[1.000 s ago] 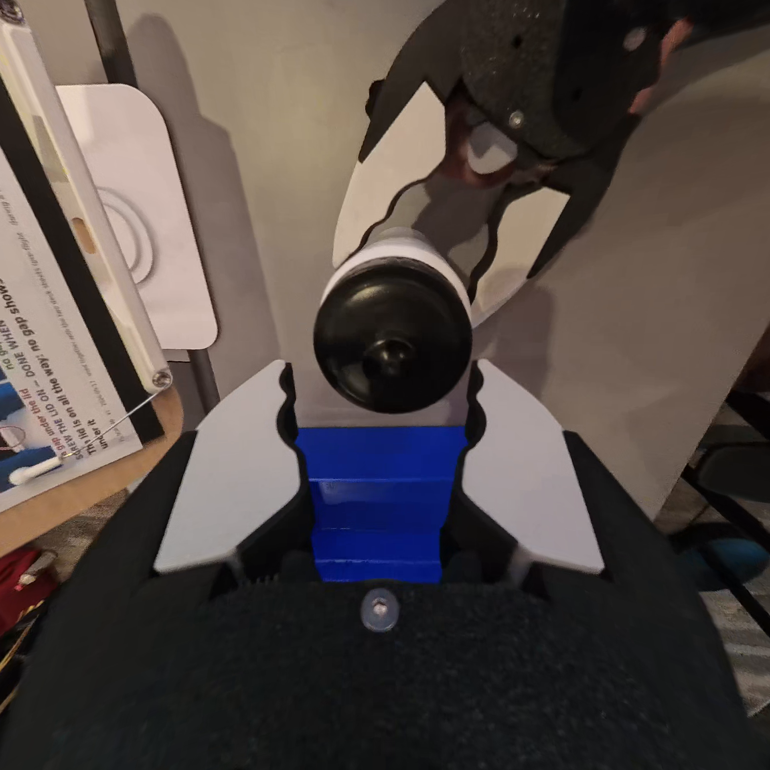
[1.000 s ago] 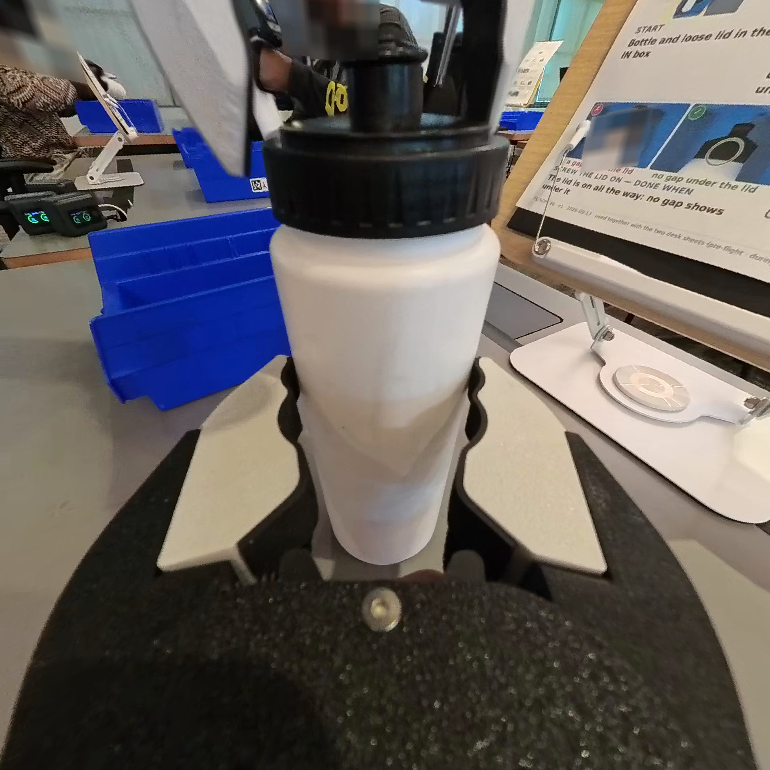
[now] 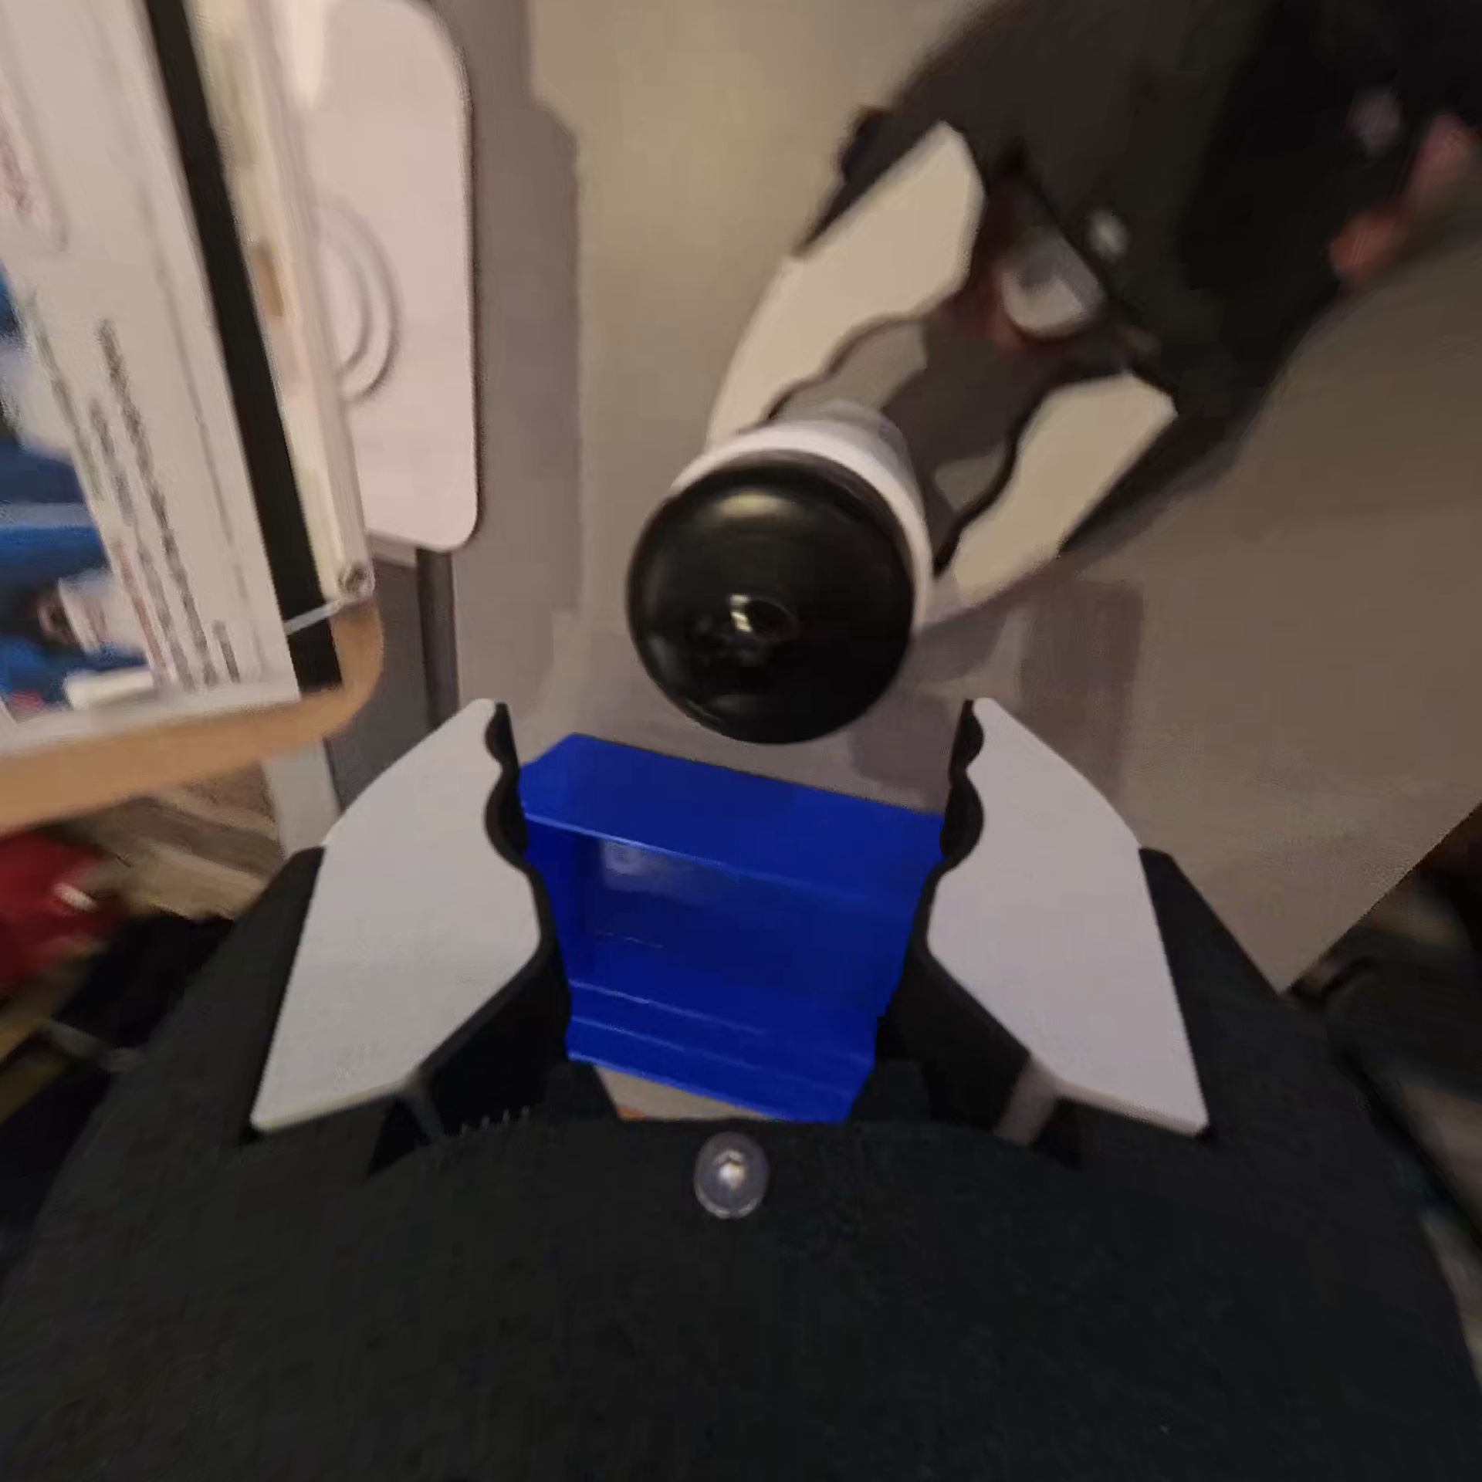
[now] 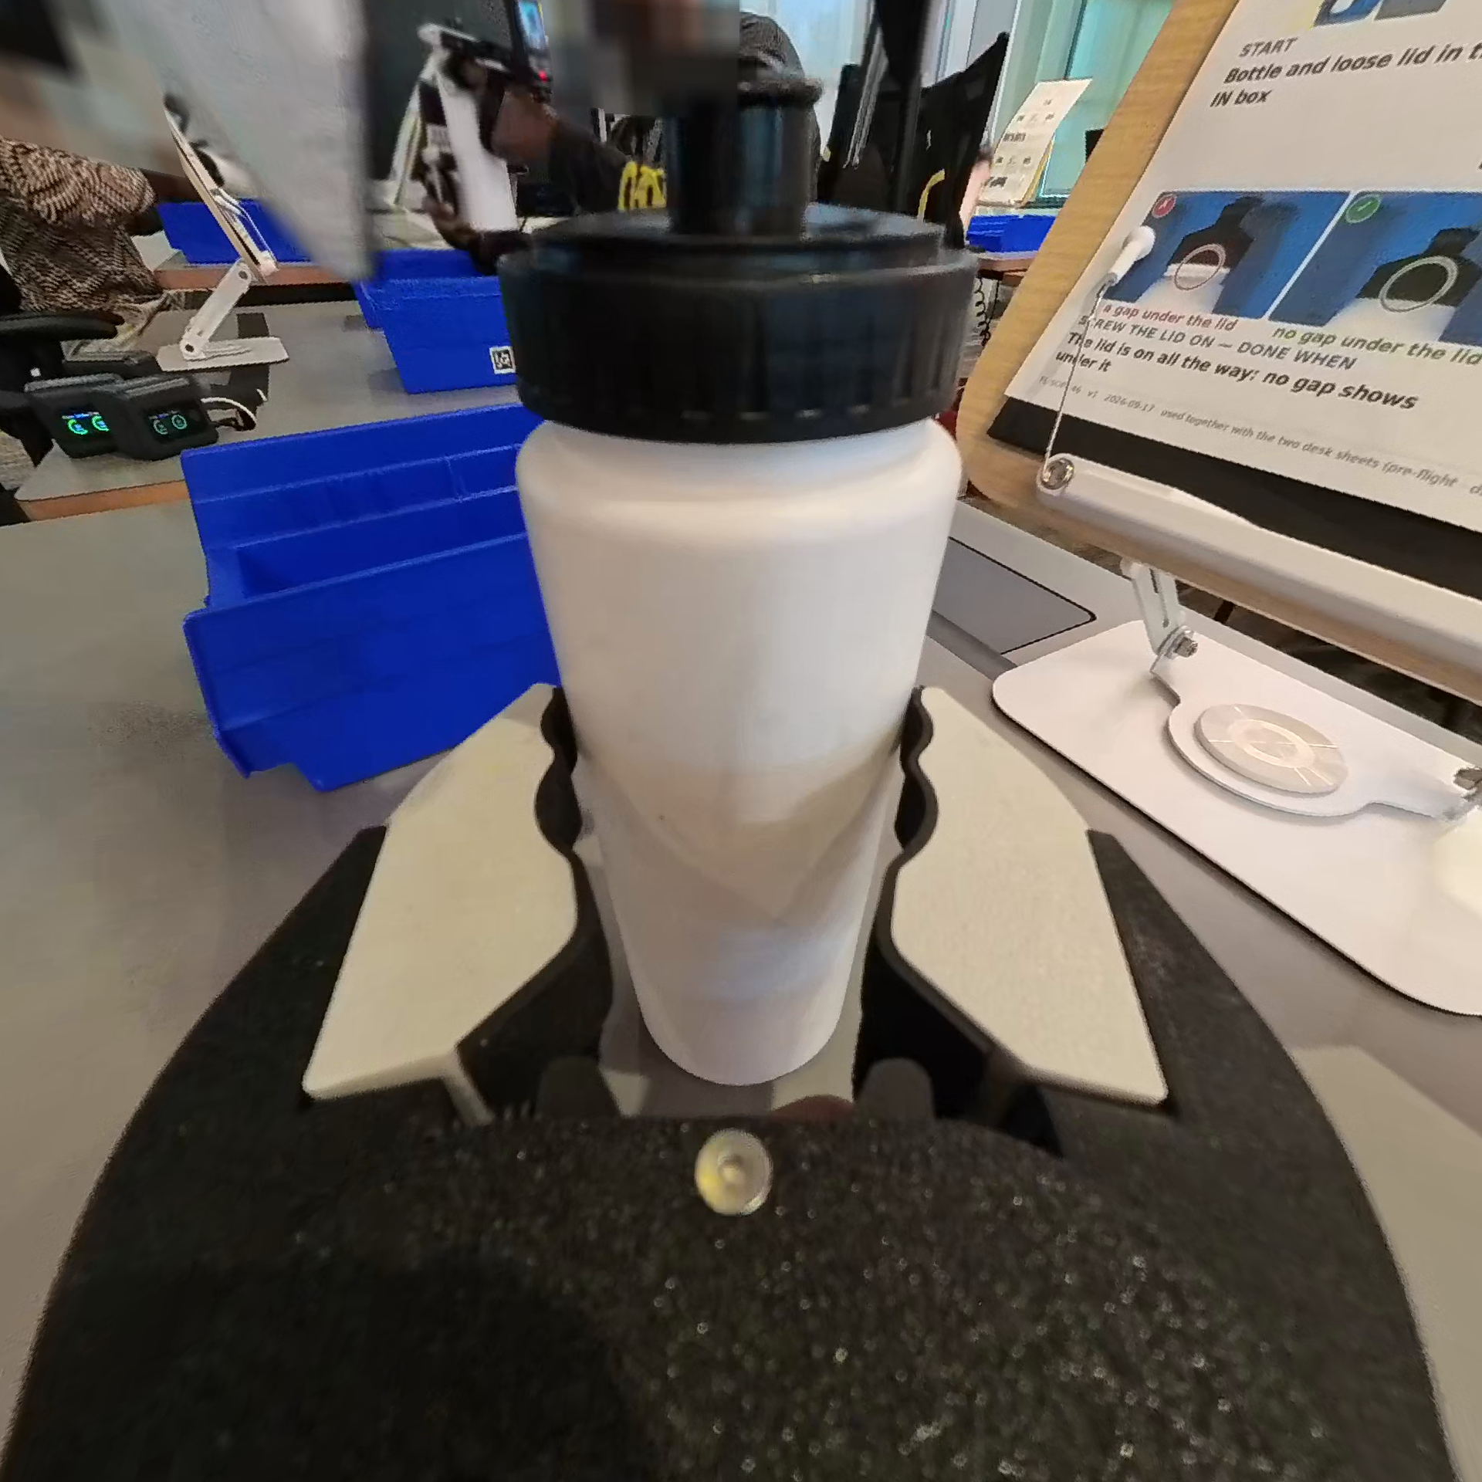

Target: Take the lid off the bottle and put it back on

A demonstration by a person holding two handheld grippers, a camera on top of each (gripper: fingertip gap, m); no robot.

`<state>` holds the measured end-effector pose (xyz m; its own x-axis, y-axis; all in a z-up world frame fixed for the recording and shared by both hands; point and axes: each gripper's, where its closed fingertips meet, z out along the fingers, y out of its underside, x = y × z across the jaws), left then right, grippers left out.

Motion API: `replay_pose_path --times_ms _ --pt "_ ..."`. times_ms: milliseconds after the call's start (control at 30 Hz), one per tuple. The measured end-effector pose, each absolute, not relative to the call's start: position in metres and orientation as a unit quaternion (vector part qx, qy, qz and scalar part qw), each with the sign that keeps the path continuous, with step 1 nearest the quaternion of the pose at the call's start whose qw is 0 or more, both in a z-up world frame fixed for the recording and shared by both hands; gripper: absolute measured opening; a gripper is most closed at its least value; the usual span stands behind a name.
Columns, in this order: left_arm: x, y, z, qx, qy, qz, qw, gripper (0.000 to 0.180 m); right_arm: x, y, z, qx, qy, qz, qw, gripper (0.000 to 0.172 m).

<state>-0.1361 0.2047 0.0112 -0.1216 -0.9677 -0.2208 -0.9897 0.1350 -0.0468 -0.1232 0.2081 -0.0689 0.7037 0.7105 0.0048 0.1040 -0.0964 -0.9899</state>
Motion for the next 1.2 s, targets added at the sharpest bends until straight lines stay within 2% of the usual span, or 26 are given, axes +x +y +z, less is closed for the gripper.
replay_pose_path --times_ms 67,200,300,500,767,867,967,1033,1067,1200 --pt "-0.137 0.199 0.007 -0.598 0.794 0.056 0.098 0.099 -0.124 0.208 -0.069 -0.697 -0.293 0.25 0.605 0.078" --pt "-0.126 0.2 -0.001 -0.585 0.806 0.043 0.079 0.085 -0.124 0.208 -0.069 -0.697 -0.293 0.251 0.605 0.078" --pt "-0.125 0.202 -0.004 -0.585 0.808 0.031 0.054 0.069 -0.124 0.207 -0.069 -0.698 -0.294 0.249 0.604 0.078" --pt "-0.127 0.201 -0.003 -0.634 0.773 0.011 0.03 0.069 -0.125 0.207 -0.07 -0.699 -0.295 0.249 0.602 0.078" --pt "-0.126 0.194 -0.003 -0.843 0.536 0.032 0.014 0.069 -0.126 0.207 -0.07 -0.699 -0.296 0.249 0.601 0.078" --pt "-0.123 0.195 -0.003 -0.866 0.498 0.027 0.02 0.069 -0.125 0.207 -0.07 -0.701 -0.292 0.249 0.601 0.078" --pt "-0.124 0.191 -0.003 -0.865 0.501 0.023 0.007 0.073 -0.126 0.207 -0.07 -0.699 -0.295 0.252 0.601 0.078" --pt "-0.127 0.188 -0.001 -0.841 0.54 0.029 -0.006 0.091 -0.126 0.206 -0.07 -0.699 -0.296 0.25 0.601 0.078" --pt "-0.129 0.193 0.002 -0.82 0.57 0.046 0.007 0.101 -0.126 0.206 -0.07 -0.699 -0.296 0.25 0.601 0.078" --pt "-0.129 0.216 0.015 -0.677 0.721 0.106 0.097 0.104 -0.126 0.206 -0.071 -0.698 -0.295 0.252 0.601 0.078"
